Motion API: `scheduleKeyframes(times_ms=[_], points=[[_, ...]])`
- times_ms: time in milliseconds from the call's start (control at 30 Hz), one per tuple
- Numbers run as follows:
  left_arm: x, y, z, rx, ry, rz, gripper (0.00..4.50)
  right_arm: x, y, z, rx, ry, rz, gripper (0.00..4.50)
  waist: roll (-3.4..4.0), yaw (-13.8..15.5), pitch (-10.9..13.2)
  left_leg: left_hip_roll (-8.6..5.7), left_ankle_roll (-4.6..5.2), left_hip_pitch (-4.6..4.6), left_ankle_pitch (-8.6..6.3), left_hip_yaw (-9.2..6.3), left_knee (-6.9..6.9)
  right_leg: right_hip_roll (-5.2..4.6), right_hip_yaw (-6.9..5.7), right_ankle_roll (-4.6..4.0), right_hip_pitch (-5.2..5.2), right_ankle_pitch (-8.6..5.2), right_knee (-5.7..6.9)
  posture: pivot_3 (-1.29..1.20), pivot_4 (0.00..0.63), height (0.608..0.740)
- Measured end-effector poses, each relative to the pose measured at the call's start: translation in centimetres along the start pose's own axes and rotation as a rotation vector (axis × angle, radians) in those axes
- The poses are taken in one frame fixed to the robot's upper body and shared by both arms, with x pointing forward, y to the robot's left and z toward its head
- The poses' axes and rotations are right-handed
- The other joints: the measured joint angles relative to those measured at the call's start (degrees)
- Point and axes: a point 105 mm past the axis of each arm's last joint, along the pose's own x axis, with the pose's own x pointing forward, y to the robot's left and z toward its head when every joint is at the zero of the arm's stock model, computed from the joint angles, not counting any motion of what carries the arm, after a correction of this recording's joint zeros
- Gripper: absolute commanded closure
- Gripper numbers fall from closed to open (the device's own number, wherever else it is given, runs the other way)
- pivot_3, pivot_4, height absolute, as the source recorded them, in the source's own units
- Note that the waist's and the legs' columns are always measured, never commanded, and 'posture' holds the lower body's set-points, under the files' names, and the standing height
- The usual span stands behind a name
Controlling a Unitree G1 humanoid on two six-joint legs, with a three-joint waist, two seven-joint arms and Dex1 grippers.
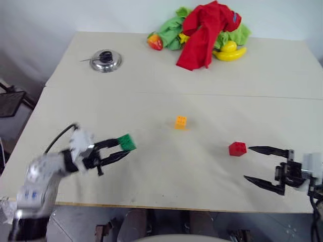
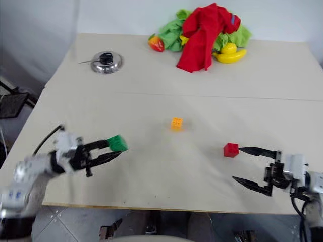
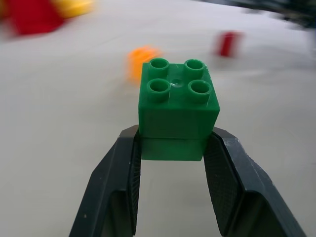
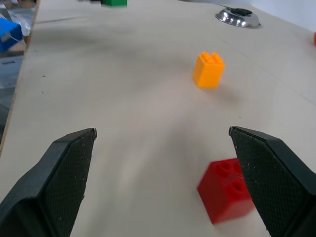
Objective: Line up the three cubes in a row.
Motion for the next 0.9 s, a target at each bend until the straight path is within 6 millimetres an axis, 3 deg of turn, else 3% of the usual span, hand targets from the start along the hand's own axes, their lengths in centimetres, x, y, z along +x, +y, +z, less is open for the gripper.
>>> scheduleKeyframes(times_ms=[133,267,467,633,900], points=[[5.0,0.8,1.1,0.025,-0.027,-0.215,3.04,-0.6,0.3,0.2,0.008,0.027,-0.043,0.00,0.00,-0.29,-0.01,-0.12,0.02,-0.05,0.01,0.07,-0.09,0.07,0.00,0.05,-0.05,0.02,-0.10,0.00,0.150,0.740],[11.1,-0.1,0.5,0.003,-0.032,-0.330,3.04,-0.1,1.6,1.0,0.006,0.023,-0.074,0.00,-0.04,-0.12,0.01,-0.36,0.02,-0.10,0.01,0.03,-0.13,0.16,-0.07,0.07,-0.04,0.03,-0.21,0.00,0.150,0.740],[16.0,-0.6,-1.7,-0.031,0.032,-0.302,3.04,0.1,2.3,1.8,0.016,0.026,-0.136,0.00,-0.16,-0.08,0.09,-0.29,0.10,-0.10,0.10,0.07,-0.05,0.14,0.04,0.23,-0.01,0.11,-0.26,0.00,0.150,0.740],[18.0,0.0,-2.3,-0.002,0.065,-0.278,3.04,-0.4,2.7,1.9,0.027,0.036,-0.197,0.00,-0.21,0.11,0.10,-0.17,0.16,-0.12,0.14,0.02,-0.05,0.03,0.07,0.30,0.01,0.15,-0.30,0.00,0.150,0.740],[18.4,0.8,-3.8,0.013,0.125,-0.262,3.04,-1.1,3.3,1.4,0.069,0.033,-0.289,0.00,-0.20,-0.02,0.10,-0.16,0.17,-0.18,0.15,-0.01,-0.06,0.02,0.04,0.30,-0.04,0.15,-0.30,0.00,0.150,0.740]])
